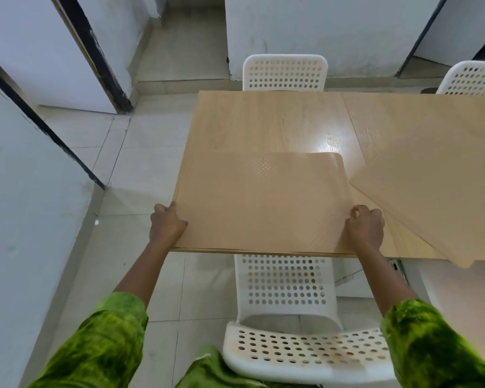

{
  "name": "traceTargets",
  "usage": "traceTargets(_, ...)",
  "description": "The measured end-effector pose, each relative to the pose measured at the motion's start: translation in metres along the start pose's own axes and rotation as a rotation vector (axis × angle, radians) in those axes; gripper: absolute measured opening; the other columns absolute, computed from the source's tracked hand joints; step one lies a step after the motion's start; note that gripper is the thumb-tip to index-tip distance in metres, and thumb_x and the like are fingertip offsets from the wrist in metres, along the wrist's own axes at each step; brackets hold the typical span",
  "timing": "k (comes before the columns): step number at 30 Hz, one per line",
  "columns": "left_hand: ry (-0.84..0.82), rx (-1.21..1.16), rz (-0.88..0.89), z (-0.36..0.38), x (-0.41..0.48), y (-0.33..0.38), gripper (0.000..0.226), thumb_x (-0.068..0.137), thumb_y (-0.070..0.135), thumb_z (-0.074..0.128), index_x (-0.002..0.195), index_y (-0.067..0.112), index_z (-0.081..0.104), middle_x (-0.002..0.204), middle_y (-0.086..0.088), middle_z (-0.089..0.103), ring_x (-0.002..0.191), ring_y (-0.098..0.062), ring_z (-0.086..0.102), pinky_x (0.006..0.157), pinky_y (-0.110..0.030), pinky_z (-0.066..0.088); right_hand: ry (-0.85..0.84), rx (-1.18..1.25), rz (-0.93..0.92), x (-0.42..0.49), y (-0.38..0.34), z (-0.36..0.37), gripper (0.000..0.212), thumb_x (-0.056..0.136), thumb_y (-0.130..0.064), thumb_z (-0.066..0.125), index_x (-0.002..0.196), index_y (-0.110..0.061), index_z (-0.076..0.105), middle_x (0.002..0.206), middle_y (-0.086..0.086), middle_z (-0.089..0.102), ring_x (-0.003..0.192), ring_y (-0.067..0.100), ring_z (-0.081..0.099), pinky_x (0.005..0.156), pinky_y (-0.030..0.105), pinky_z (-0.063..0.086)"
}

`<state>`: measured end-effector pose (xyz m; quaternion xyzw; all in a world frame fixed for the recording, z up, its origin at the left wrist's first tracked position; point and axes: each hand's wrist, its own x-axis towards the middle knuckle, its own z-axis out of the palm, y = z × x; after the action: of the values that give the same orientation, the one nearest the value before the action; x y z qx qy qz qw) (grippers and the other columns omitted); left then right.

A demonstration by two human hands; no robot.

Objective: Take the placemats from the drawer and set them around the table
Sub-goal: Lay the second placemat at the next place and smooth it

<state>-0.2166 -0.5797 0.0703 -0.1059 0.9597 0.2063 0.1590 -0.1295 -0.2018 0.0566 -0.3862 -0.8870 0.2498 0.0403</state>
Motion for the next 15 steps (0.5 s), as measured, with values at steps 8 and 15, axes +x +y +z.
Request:
traceTargets(8, -0.001, 0.019, 0.000, 0.0046, -0.0007, 0.0032, 0.059, 0.091, 0.024, 0.056, 0.142, 0.010, 0.031, 0.133, -0.019, 0.030, 0.124, -0.036, 0.032, 0.099, -0.044, 0.039, 0.023, 0.006, -0.015, -0.0006, 0.0021, 0.0006, 0.030, 0.091, -0.008, 0.047, 0.119, -0.004, 0.056, 0.123, 0.021, 0.044, 0.120, 0.035, 0.036, 0.088, 0.040, 0.041)
traceTargets(15, 0.005, 0.055, -0.011, 0.0063, 0.0007, 0.0046, 0.059, 0.092, 0.025, 0.055, 0.143, 0.010, 0.030, 0.135, -0.019, 0.029, 0.126, -0.037, 0.030, 0.100, -0.046, 0.037, 0.031, 0.009, -0.041, -0.0016, 0.0057, 0.0006, 0.029, 0.091, -0.010, 0.047, 0.117, -0.006, 0.057, 0.120, 0.019, 0.046, 0.116, 0.034, 0.037, 0.092, 0.044, 0.042)
